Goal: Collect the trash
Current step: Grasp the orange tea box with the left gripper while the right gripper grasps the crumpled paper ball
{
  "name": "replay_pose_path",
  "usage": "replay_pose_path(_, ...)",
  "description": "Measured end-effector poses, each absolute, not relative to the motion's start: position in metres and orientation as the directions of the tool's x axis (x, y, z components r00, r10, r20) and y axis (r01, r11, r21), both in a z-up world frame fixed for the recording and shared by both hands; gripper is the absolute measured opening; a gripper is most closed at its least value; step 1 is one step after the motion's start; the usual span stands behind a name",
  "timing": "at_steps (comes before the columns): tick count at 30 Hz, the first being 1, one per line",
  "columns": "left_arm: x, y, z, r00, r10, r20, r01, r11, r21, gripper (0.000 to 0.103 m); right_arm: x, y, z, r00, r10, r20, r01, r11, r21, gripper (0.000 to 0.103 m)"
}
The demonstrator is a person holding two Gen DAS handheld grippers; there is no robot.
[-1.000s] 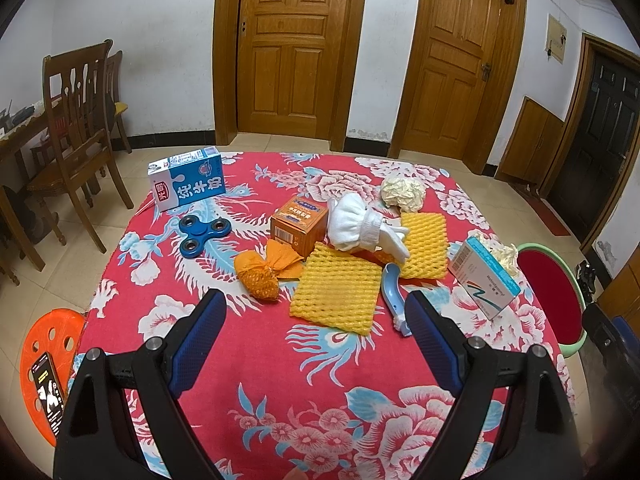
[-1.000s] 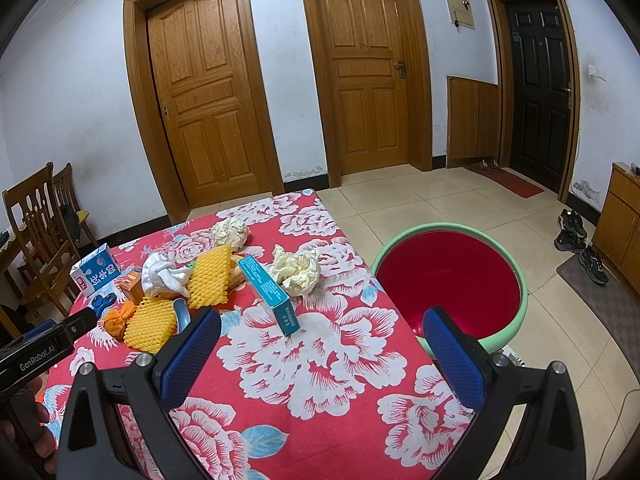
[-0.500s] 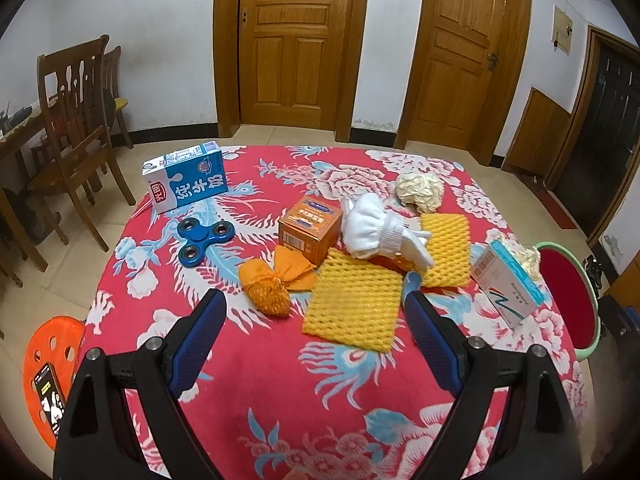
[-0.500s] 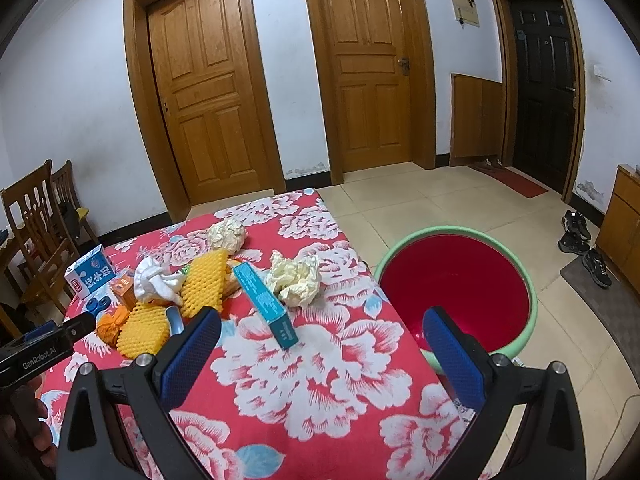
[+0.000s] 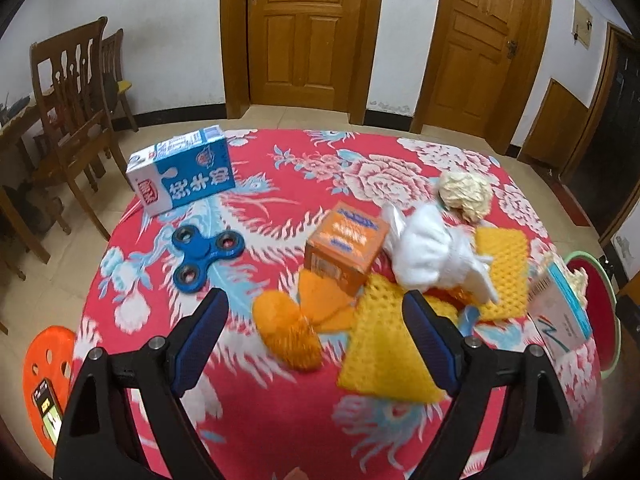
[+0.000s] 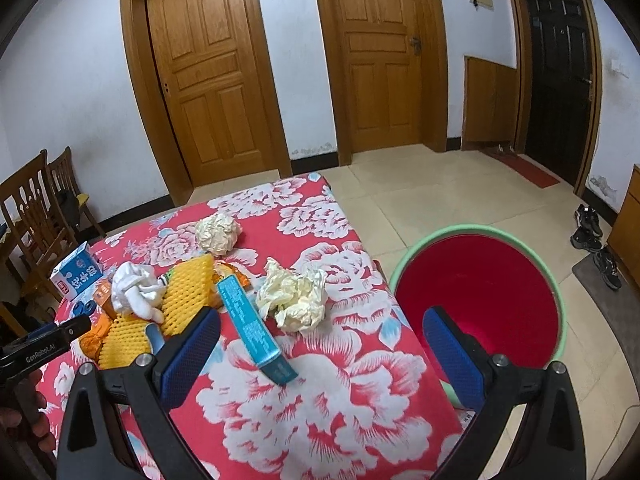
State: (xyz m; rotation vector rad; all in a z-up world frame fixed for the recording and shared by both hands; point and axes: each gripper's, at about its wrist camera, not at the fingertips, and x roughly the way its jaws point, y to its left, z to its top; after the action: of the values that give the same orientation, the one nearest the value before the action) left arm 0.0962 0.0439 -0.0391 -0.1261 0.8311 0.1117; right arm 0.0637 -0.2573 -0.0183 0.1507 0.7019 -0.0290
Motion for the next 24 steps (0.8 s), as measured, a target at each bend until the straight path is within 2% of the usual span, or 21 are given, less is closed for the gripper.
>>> replay_pose_path(4,0.114,0.044,-0.043,0.663,0.051,-0.747,-0.131,0.99,-0.049,0.088,0.08,-0.258,-0.023,0.752,0.017,-0.659,0.08,0.99,0.116,0.103)
replay_pose_path(9,0.136,0.044,-0.053,0.638,0.017,-0.77,-0.1,0.993,-0.062,0.079,0.103,-0.26,-0.033,0.72,0.022,-0.694,0.082,0.99,0.117,0.103)
replay_pose_path(17,0.153,0.041,-0.064,0.622,-0.055,-0.781,-0.048,0.993,-0.108,0.068,0.128,-0.254,-0.057,0.644,0.061,-0.763,0.062,0.989,0.131,0.084)
replay_pose_path(20,0.157,0.042,-0.069,0.609,-0.082,-0.789,-0.04,0.99,-0.134,0.059,0.133,-0.252,-0.063,0.62,0.084,-0.78,0.05,0.988,0.146,0.07)
replay_pose_path(24,0.157,0.043,-0.071,0.613,-0.102,-0.784,-0.034,0.987,-0.155,0.057,0.137,-0.248,-0.068,0.598,0.117,-0.793,0.026,0.986,0.165,0.06)
